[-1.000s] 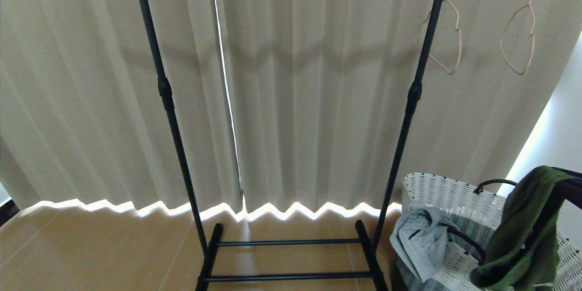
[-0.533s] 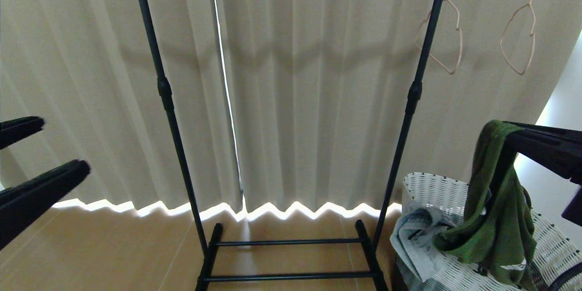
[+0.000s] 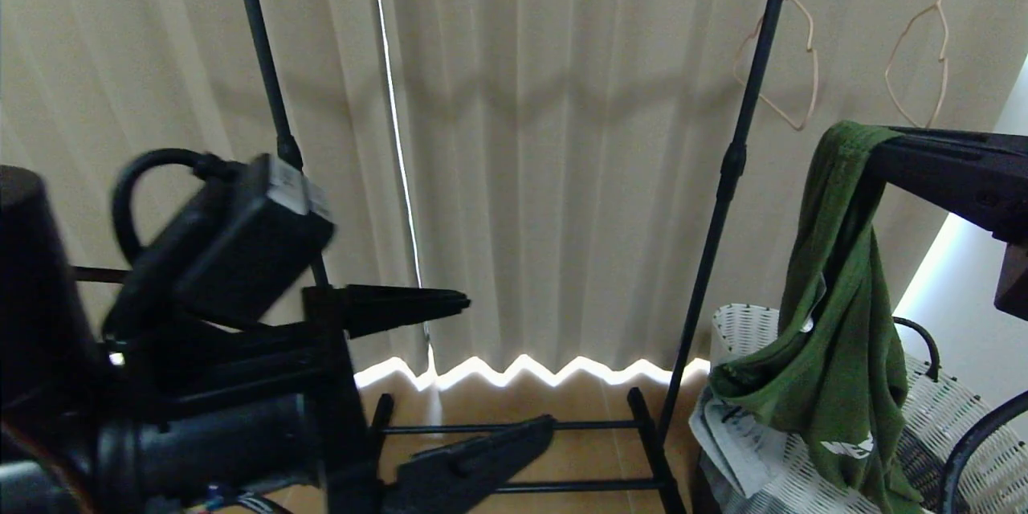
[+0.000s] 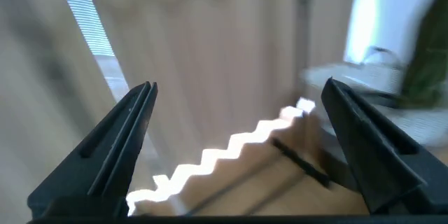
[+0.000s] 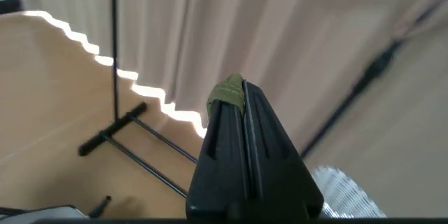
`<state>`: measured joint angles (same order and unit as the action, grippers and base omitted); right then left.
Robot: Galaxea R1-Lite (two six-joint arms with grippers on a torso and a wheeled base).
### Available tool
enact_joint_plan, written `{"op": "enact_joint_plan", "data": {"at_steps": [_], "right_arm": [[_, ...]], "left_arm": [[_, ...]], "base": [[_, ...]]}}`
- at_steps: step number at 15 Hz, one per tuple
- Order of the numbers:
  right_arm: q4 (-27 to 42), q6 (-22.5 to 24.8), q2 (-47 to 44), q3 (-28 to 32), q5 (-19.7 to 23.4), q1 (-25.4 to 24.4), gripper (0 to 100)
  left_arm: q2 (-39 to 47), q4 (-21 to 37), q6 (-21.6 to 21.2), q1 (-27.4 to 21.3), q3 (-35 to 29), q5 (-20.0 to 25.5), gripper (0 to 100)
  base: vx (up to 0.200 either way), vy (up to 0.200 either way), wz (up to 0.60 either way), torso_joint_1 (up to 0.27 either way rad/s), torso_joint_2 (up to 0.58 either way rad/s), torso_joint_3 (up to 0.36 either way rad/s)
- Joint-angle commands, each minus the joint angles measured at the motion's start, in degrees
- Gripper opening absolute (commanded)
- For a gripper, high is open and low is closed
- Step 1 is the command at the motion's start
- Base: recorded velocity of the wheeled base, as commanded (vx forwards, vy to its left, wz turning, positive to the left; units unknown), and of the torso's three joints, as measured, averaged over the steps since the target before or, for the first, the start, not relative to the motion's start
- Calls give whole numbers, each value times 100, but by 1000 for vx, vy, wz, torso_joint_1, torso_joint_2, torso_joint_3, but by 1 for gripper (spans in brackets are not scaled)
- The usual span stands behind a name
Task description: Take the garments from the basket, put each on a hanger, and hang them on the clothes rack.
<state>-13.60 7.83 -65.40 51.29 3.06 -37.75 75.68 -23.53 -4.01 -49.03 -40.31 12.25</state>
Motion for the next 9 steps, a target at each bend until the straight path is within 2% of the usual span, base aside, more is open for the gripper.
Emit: {"op": "enact_joint_plan", "data": {"at_steps": [1, 2, 5, 9], "right_arm": [[-2, -106, 45, -40, 10, -101, 0], [-2, -238, 80, -49, 10, -197, 0], [7, -378, 195, -57, 10, -268, 0], [7, -440, 405, -128, 19, -452, 0]], "left_arm": [[1327, -750, 102, -555, -266, -118, 100], [1757, -1154, 102, -608, -372, -170, 100], [2619, -1681, 76, -660, -732, -390, 100], [3313, -1769, 67, -915, -1497, -399, 100]], "base": [[0, 0, 0, 0, 0, 0], [0, 0, 0, 0, 0, 0], [0, 0, 0, 0, 0, 0], [0, 0, 0, 0, 0, 0]]}}
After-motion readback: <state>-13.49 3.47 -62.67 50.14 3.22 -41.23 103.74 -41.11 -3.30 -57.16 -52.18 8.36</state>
